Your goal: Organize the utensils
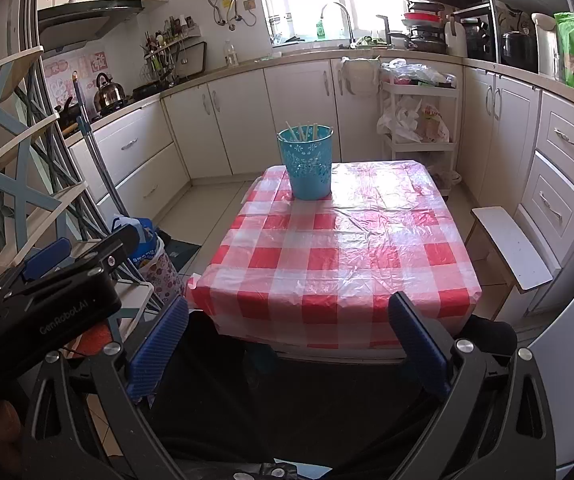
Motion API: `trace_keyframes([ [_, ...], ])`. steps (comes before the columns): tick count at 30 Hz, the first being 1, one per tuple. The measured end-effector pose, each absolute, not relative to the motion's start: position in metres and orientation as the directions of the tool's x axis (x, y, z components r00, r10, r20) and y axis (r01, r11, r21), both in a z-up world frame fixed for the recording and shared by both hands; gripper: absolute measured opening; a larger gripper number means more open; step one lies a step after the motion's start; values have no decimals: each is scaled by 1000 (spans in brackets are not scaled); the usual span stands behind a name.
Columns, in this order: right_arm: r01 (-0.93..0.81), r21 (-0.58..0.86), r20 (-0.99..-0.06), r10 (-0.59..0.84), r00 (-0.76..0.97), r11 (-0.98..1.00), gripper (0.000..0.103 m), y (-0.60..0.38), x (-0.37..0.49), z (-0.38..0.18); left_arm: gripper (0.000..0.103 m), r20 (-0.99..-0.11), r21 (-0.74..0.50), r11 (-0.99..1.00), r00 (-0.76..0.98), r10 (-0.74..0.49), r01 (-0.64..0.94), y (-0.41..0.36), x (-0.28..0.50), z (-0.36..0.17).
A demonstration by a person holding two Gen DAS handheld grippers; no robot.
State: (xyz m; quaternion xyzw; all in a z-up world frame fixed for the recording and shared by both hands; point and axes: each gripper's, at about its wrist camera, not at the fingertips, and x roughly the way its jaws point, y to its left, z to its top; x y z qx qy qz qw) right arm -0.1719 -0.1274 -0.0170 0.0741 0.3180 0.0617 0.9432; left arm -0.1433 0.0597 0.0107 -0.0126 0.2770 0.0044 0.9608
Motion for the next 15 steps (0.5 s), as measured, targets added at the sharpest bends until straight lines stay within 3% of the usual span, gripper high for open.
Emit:
trace_keyframes([
  [15, -70, 180, -592, 165, 789, 981, 96, -126, -172, -17, 95, -533, -25, 1000, 846, -5, -10, 58, -145, 12],
])
